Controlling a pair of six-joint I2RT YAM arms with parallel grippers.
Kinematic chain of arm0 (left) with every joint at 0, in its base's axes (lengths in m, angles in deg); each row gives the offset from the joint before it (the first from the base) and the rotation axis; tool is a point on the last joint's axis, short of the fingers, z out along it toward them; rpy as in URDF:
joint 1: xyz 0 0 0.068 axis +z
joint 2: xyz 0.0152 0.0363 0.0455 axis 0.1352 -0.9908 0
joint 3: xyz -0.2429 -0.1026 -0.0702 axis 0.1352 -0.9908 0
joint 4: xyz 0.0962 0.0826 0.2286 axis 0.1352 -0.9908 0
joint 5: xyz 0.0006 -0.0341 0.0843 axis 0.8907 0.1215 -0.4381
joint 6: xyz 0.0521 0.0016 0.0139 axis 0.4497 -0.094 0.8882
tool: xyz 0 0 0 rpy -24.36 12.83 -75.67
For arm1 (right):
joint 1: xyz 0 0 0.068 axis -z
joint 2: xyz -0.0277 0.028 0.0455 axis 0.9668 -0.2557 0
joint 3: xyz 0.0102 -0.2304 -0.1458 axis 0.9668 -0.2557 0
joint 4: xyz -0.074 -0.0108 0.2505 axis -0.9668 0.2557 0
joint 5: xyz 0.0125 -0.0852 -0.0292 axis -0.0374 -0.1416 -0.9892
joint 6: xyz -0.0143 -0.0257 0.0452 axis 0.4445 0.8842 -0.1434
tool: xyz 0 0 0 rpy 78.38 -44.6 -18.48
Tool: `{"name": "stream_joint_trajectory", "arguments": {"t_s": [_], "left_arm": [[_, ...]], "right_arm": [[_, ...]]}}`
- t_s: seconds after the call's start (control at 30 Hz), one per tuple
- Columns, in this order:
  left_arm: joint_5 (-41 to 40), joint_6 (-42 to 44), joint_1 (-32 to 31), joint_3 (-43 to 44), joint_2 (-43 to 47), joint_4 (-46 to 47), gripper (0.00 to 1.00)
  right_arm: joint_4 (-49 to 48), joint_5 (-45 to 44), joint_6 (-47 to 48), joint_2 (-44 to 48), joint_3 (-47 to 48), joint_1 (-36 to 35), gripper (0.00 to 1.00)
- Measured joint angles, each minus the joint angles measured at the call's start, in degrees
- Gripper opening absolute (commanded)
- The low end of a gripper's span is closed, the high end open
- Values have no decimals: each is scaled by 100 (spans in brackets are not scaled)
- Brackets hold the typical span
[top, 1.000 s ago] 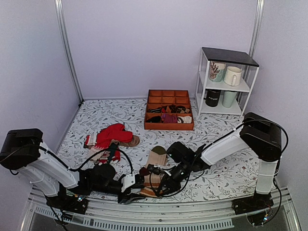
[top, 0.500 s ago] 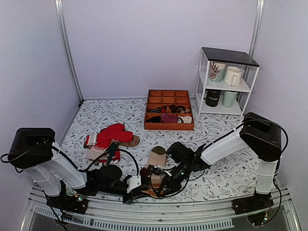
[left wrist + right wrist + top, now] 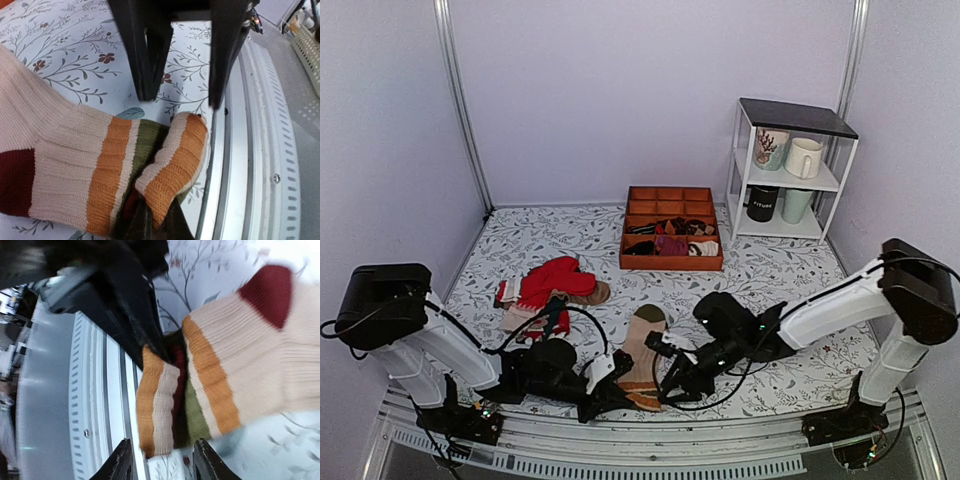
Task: Roll the socks
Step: Roll a pair of socks at the center of the board.
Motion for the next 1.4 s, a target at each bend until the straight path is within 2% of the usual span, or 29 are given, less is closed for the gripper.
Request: {"name": "stream_joint_trajectory", "arguments": {"t_s": [0.13,0.2,0.37,0.5,0.7,1.07,1.13,1.23,1.33,1.4], "left_arm": [[280,-654,153,9,-55,13,0],[459,-931,238,17,-125,42,0],[887,-1484,437,68,-328,203,0],[1086,-1740,529,70,-407,295,0],[1193,-1906,562,63,-450,361,0],[1268,-1980,586,24,-525,531,1],[1263,-1982,586,13,-522,546,21],[1261,-1934,586,-37,-417,516,26],[1082,-1663,525,-173,61,188,55],[800,-1349,413,-313,621,-219,58]], "right_arm": [[-951,-831,398,1196,-907,-98,55],[-1366,-1139,732,1486,-1113,-271,57],[-1884,-1572,1478,1335,-1121,-660,64],[-1965,-1908,1891,846,-1012,-935,63],[-1969,-2149,2109,466,-925,-1084,54],[-1775,-2389,1958,57,-616,-1102,21],[-1692,-2380,1908,35,-584,-1119,16],[-1486,-2271,1818,-11,-433,-1121,14],[-1217,-1904,1690,-98,-221,-1067,13],[-999,-1493,1598,-195,-48,-970,13]]}}
